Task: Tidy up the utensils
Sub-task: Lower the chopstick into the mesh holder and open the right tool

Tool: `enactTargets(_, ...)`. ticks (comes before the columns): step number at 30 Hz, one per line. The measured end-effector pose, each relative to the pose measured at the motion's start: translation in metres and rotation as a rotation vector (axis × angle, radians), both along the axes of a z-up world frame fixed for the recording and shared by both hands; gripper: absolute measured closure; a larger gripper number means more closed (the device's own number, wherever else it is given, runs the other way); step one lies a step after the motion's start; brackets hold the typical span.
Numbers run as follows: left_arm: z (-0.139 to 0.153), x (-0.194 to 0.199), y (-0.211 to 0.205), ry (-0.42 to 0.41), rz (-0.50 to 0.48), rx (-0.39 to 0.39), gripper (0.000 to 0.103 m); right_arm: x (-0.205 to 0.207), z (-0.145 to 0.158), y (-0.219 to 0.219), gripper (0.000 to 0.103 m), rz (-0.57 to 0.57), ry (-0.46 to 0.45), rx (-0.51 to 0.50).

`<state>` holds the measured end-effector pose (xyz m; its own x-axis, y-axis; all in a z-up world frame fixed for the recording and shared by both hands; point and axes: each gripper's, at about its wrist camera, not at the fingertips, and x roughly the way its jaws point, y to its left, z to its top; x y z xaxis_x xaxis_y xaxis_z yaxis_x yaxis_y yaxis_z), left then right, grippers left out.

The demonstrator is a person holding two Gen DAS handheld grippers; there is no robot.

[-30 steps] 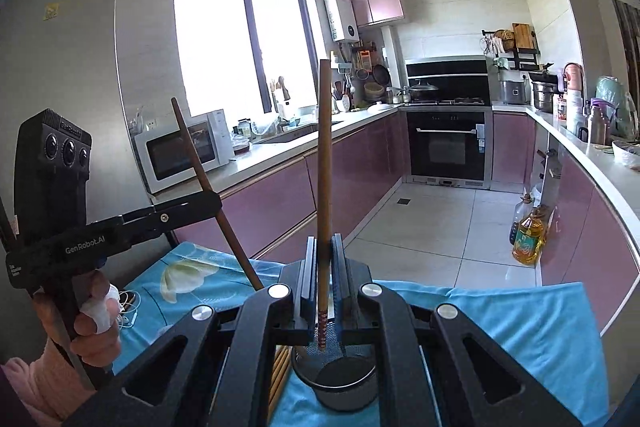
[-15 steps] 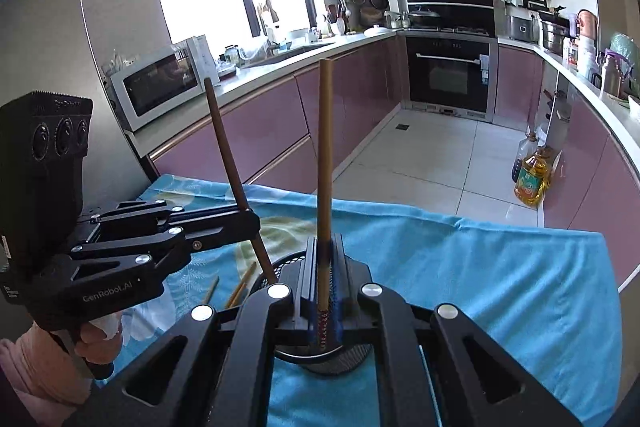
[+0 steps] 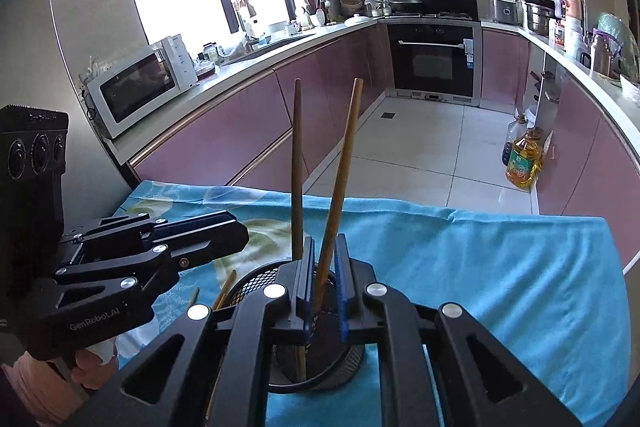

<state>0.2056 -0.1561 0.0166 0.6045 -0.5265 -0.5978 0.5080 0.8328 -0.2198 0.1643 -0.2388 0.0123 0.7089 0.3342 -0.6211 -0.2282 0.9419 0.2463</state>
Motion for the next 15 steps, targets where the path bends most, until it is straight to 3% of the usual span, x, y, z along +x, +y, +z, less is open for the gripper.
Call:
enactTargets(8, 0.003, -0.02, 0.027, -0.073, 0.073, 0.006, 0.052, -0.024, 0.009, -0.002, 0.069, -0.013, -0.075, 0.006)
enactTargets(15, -0.012, -0.051, 0.071, -0.109, 0.163, 0.119, 0.041, -0.075, 0.019, 0.018, 0.063, 0.11, -0.164, -0.003)
